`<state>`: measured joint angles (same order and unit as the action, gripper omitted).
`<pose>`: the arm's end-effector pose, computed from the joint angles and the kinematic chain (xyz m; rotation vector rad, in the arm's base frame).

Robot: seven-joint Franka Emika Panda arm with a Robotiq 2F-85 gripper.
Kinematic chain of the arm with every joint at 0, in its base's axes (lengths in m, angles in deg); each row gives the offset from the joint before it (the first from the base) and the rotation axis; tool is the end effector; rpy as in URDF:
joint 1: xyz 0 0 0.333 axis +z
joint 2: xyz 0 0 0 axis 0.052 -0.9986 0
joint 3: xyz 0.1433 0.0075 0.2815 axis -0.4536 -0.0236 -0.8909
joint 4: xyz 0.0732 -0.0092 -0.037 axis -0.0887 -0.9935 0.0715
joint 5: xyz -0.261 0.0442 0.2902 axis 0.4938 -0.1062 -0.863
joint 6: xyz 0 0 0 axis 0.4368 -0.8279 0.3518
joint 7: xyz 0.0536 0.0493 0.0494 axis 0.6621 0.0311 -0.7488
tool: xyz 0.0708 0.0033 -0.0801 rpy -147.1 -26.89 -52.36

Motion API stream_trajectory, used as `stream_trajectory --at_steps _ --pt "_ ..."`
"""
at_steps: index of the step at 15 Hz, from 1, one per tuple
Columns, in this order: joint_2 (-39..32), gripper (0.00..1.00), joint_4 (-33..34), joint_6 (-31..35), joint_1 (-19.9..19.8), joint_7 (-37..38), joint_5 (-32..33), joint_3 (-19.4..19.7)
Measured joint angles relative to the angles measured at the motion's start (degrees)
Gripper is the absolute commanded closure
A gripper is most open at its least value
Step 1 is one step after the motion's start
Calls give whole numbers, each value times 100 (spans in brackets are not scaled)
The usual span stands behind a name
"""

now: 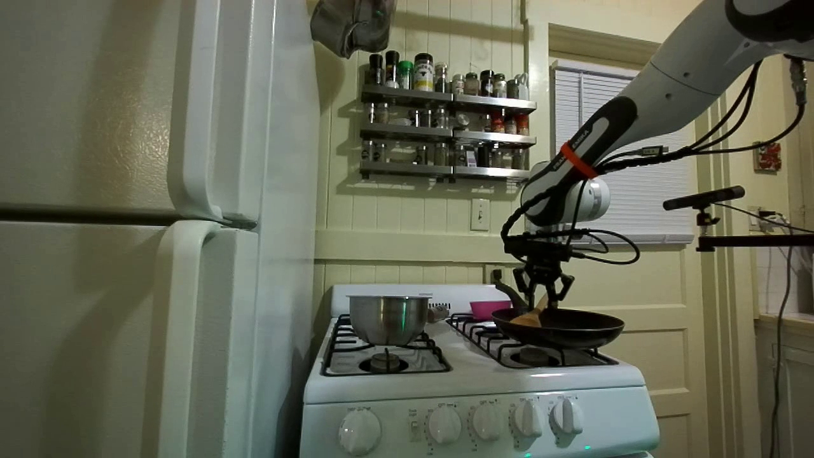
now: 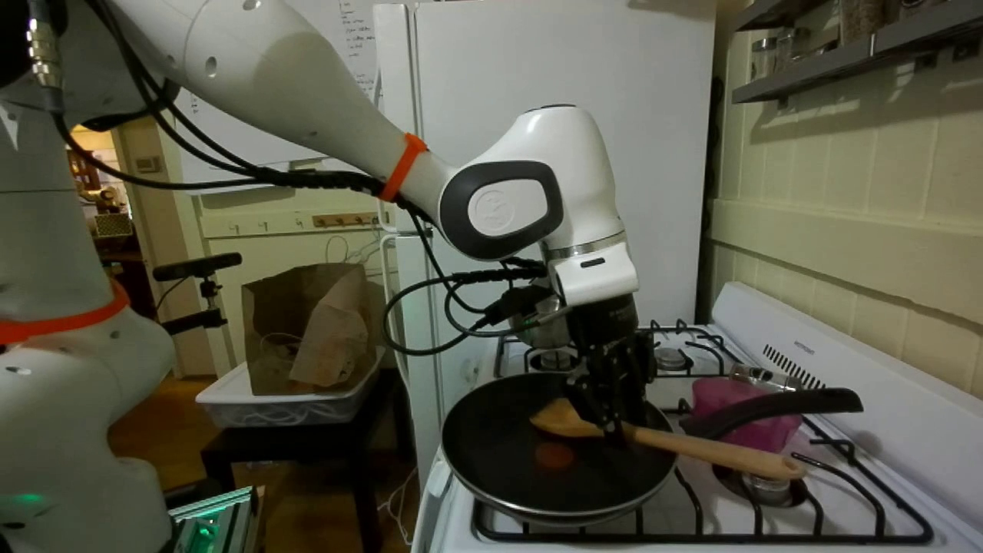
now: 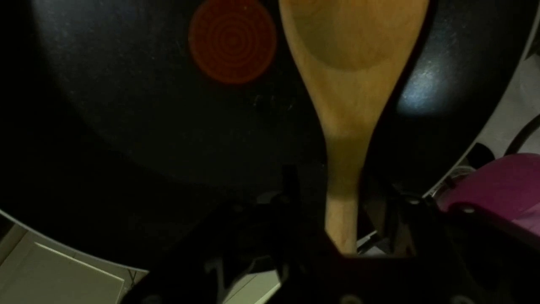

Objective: Remove the wooden spoon from the pan

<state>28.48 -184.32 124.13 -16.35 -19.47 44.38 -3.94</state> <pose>0.5138 -0.1728 0.4057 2.4973 -1.8280 0.3668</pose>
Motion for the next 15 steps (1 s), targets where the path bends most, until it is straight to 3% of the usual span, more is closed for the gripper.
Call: stream_trajectory --at_steps 5,6,7,8,9,10,15 --pt "-81 75 3 0 51 -14 0 105" --pt "-96 69 3 0 52 -20 0 123" --pt "-111 70 3 0 53 -26 0 139" --pt "-123 76 3 0 53 -28 0 153" --pt "-132 91 3 0 54 -32 0 164" --pt "-138 99 4 0 58 -37 0 176" --pt "-108 95 25 -3 124 -48 155 189"
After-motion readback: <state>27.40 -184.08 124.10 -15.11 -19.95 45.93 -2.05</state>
